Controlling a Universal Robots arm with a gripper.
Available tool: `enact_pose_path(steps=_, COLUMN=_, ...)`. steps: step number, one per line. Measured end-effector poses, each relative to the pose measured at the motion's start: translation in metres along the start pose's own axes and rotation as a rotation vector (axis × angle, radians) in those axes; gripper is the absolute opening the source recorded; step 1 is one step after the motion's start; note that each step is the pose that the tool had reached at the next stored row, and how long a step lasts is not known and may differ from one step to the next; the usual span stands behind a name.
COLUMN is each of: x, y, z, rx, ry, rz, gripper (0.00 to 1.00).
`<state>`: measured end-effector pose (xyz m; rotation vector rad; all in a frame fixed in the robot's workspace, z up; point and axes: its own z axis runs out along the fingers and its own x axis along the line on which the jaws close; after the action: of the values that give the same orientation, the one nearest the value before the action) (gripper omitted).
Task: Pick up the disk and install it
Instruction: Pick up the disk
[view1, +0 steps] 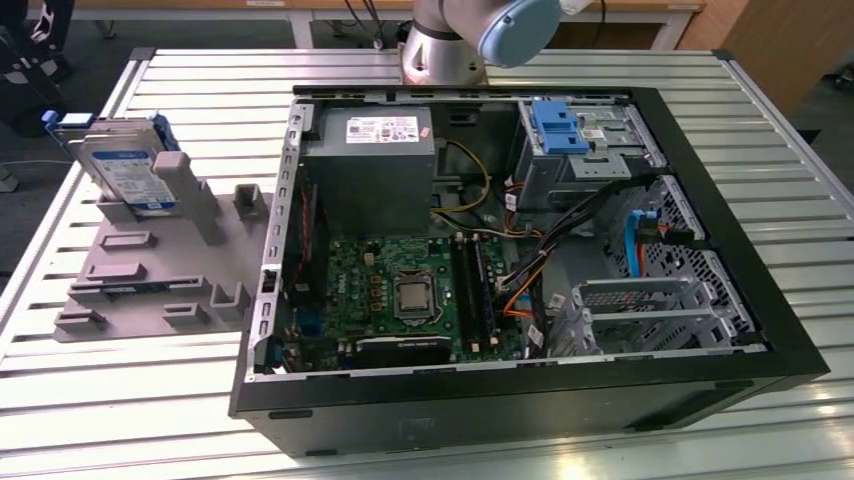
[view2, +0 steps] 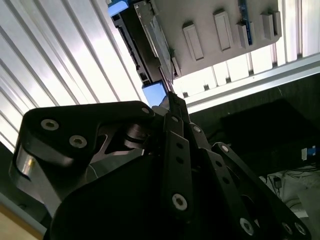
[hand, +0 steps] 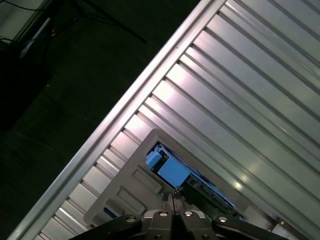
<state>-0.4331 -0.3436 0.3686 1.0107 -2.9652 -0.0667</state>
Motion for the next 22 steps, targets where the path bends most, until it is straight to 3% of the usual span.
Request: enact_pose_path(steps=22, x=0.0, y=0.0, z=0.0, rx=0.0003, ry=-0.0023, rz=0.053, gripper=0.11)
